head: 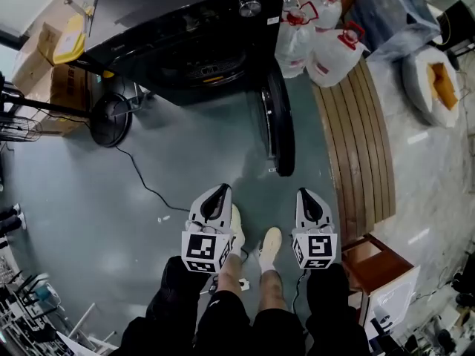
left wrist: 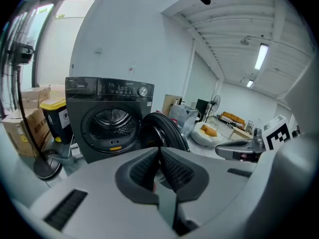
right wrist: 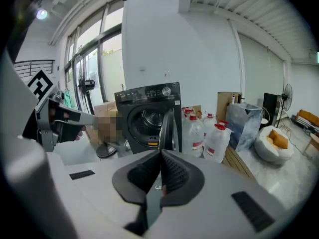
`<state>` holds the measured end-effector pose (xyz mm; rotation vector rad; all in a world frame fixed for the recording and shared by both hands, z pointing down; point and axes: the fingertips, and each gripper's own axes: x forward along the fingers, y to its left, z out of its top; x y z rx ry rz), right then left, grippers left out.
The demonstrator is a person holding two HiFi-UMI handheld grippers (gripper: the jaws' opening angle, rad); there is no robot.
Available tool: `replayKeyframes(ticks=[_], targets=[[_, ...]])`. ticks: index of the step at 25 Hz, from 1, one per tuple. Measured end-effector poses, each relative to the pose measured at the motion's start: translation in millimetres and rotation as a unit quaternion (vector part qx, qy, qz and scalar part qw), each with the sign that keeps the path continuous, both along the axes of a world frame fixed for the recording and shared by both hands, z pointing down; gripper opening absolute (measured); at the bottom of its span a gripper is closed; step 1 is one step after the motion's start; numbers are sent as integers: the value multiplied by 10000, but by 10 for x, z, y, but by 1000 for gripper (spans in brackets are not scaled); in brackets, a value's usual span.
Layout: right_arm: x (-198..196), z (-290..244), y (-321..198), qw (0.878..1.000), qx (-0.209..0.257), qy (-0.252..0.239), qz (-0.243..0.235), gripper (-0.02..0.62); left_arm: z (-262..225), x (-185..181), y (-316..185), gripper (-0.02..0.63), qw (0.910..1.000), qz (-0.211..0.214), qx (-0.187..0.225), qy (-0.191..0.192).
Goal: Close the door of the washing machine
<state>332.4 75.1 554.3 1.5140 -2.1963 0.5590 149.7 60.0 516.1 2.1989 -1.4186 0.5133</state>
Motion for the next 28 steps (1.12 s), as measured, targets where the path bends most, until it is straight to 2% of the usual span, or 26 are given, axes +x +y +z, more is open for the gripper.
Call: replayKeyframes(ticks=[6, 8, 11, 15, 28], targets=[[24, 455, -164, 9993, -347, -31, 95, 18, 345, -96, -101, 31, 9999, -14, -148, -7], [-4, 585, -186, 9988, -483, -115, 1, 153, 427, -141, -126, 31, 9998, -67, -191, 10], [-8, 798, -242, 9981, -612, -45, -83, 159, 567, -193, -160, 31, 9996, -127, -252, 13], [-50, 1106, -319, 9958, -882, -64, -247, 215, 797, -243, -199, 31, 9992, -169, -357, -17], [-62, 1549, -530, 9915, -1039, 570, -543, 209, 1060, -312, -205, 31, 9985, -230, -486, 34]])
